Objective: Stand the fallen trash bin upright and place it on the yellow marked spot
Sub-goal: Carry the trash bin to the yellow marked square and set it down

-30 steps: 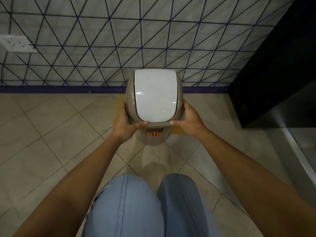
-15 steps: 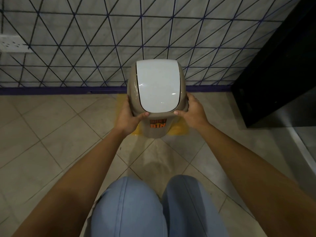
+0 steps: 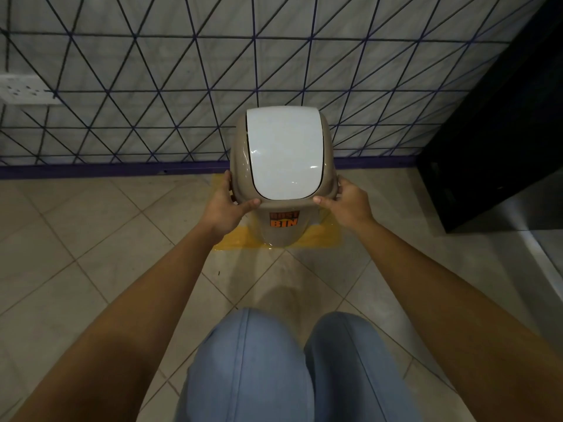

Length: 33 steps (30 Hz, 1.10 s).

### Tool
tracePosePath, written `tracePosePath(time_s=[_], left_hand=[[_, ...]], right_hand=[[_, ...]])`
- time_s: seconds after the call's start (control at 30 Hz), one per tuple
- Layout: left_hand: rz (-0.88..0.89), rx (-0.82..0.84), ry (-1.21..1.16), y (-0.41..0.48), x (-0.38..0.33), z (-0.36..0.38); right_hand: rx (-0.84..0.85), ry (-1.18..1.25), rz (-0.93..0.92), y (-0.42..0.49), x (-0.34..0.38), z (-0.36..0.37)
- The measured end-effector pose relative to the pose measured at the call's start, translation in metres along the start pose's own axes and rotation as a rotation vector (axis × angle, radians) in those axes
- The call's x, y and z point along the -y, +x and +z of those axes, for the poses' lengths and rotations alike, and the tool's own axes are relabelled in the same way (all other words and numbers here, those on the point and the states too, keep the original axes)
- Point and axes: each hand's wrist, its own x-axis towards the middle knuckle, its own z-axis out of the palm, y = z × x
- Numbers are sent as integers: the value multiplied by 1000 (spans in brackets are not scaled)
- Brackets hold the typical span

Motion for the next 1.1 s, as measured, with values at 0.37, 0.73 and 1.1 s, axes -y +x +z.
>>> tracePosePath(time_s=[0.37, 0.73, 1.1], left_hand=[[21, -57, 10, 20, -5, 0], [31, -124, 4, 44, -8, -4], [20, -120, 38, 73, -11, -14]], right_hand=[[-48, -16, 10, 22, 8, 9], [-79, -1, 25, 45, 16, 17], [-51, -48, 70, 73, 25, 25]])
